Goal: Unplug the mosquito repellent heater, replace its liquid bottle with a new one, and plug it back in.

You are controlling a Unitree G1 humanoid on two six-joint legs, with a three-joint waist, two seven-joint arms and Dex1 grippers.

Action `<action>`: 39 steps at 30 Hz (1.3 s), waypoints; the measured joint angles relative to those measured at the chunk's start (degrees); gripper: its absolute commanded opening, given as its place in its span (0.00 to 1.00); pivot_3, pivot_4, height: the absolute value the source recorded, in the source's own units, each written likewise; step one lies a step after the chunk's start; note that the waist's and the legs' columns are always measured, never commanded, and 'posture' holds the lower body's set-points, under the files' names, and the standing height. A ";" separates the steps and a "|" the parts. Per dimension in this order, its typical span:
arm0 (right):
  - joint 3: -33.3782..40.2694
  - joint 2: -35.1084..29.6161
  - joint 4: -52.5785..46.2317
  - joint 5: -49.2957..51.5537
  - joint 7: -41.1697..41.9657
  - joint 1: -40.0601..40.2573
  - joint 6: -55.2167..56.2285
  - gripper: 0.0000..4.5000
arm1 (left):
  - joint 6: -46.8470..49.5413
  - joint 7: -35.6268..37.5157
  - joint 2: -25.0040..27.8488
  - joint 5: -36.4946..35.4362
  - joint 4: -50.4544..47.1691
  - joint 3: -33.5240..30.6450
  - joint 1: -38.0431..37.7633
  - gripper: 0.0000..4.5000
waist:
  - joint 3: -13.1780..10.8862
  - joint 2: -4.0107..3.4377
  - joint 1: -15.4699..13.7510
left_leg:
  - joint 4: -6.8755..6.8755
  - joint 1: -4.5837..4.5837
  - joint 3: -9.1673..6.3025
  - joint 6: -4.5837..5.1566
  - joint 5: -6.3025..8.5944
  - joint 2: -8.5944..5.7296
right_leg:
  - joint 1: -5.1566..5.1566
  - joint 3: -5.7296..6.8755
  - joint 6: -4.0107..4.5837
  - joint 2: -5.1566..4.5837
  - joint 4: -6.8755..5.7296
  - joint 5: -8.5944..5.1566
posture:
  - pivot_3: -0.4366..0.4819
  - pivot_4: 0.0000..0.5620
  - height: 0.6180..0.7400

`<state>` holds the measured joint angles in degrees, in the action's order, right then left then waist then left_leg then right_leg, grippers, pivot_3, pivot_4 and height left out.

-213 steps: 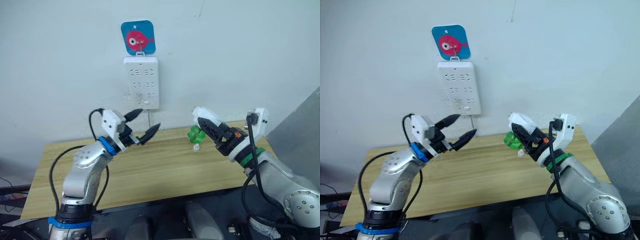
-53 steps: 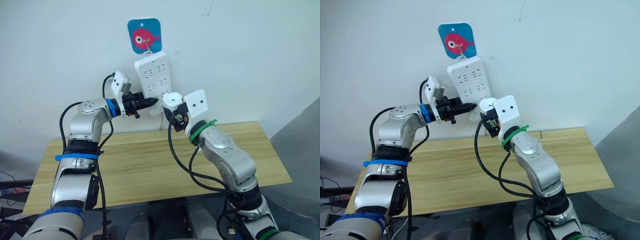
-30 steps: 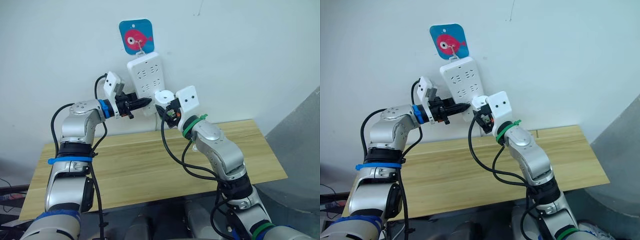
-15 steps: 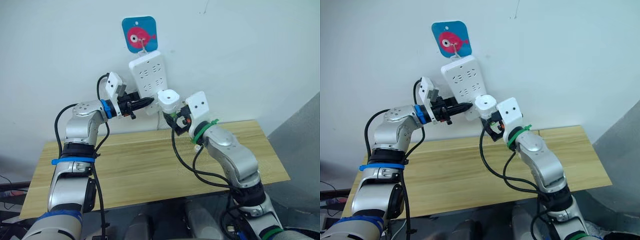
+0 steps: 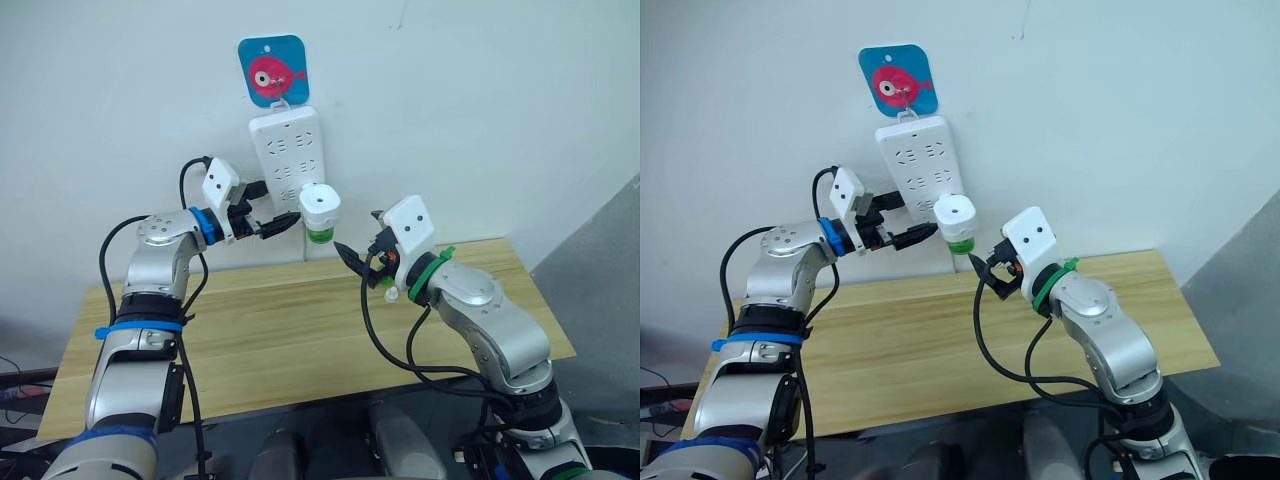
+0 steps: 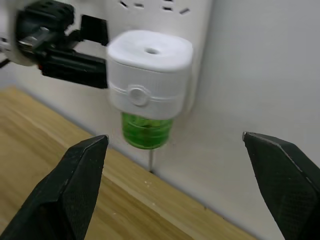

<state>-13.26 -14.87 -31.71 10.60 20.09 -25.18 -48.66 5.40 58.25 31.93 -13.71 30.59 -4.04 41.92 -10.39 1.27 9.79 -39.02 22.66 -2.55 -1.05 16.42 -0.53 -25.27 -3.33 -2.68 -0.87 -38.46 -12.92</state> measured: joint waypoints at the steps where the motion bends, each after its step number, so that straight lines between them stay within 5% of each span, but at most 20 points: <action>1: 0.02 -0.48 -0.15 0.29 0.76 0.09 0.34 1.00 | 0.08 -0.53 1.21 0.11 -0.76 -0.58 -1.26 1.00 | 0.00 0.00 0.04 | 0.01 -0.09 0.04 0.00 0.00 0.01 | -0.01 -0.05 0.00 0.02 -0.11 0.00 | 0.35 0.23 0.94; 3: 0.04 -1.73 -0.53 1.39 2.71 0.45 1.10 1.00 | 0.59 -1.44 4.16 0.04 -3.39 -2.30 -4.70 1.00 | 0.00 0.00 0.00 | 0.04 -0.14 0.01 0.00 0.00 0.11 | -0.02 -0.04 0.05 0.13 -0.17 -0.04 | 0.36 0.22 0.94; 7: 0.12 -2.90 -0.73 3.66 6.23 0.90 2.64 0.80 | 2.85 -0.13 9.13 -2.19 -13.86 -5.49 -15.06 1.00 | 0.01 0.01 -0.61 | 0.04 -0.08 -0.08 -0.01 0.00 0.10 | -0.01 -0.05 0.08 0.09 -0.14 -0.05 | 0.40 0.22 0.94; 16: -1.96 -1.73 1.40 5.67 9.57 -0.54 5.89 0.02 | 13.13 0.74 11.39 -12.41 -44.31 -10.58 -38.82 1.00 | 0.37 0.37 -4.17 | 0.02 -0.08 -0.06 -0.07 -0.02 0.05 | 0.03 -0.13 0.09 -0.07 -0.08 -0.06 | 0.46 0.21 0.94; 24: -3.97 1.59 12.34 0.77 7.78 -4.92 12.50 0.01 | 15.87 -5.03 6.90 -16.93 -61.85 -9.49 -48.77 1.00 | 0.67 0.58 -6.66 | 0.01 -0.22 -0.07 -0.21 -0.11 0.04 | 0.16 0.21 0.16 -0.05 -0.14 -0.06 | 0.47 0.21 0.94; 39: -3.81 2.80 17.26 -4.25 4.76 -5.10 14.68 0.01 | 16.41 -7.52 6.53 -17.65 -64.49 -7.10 -49.61 1.00 | 0.73 0.59 -6.91 | 0.01 -0.22 -0.18 -0.21 -0.11 0.08 | 0.19 0.59 0.25 -0.06 -0.14 -0.09 | 0.47 0.21 0.94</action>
<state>-17.06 -12.08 -14.44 6.36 24.85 -30.28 -33.98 21.81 50.73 38.45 -31.35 -33.90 -11.14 -7.69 -9.67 1.86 2.88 -39.02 22.44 -2.73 -1.26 16.31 -0.45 -25.08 -2.74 -2.43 -0.93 -38.60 -13.01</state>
